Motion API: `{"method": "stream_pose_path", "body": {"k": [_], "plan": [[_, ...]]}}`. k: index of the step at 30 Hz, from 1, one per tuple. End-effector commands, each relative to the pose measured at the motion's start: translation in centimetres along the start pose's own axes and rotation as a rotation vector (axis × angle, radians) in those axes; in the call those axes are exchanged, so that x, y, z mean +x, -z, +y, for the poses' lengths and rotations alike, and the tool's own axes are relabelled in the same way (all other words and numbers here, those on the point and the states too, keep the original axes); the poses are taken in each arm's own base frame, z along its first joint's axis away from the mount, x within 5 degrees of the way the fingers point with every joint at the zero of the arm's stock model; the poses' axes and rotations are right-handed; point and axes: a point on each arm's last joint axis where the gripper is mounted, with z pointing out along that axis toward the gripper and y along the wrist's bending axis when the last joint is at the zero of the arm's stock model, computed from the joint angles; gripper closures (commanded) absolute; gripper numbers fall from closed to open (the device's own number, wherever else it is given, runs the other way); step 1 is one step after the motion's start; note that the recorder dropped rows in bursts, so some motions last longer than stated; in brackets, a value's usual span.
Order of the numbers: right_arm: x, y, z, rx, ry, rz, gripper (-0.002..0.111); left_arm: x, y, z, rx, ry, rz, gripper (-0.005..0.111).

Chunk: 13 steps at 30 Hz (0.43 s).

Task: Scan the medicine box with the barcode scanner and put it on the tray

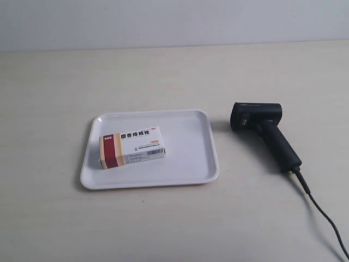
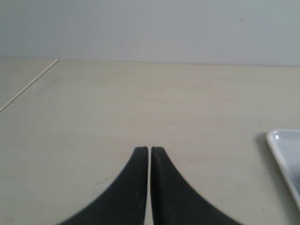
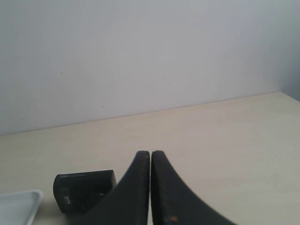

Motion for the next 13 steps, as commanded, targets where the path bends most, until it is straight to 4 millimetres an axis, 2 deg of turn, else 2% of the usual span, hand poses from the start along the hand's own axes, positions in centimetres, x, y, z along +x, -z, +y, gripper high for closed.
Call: {"method": "stream_pose_path", "body": {"k": [1,13], "plan": [[0.08,0.02,-0.01,-0.002,0.016,-0.007,0.106,-0.05,0.04,0.01,-0.001,-0.008,-0.01,0.102],[0.08,0.02,-0.02,-0.002,0.014,-0.007,0.106,-0.05,0.04,0.01,-0.001,-0.008,-0.01,0.102]]}}
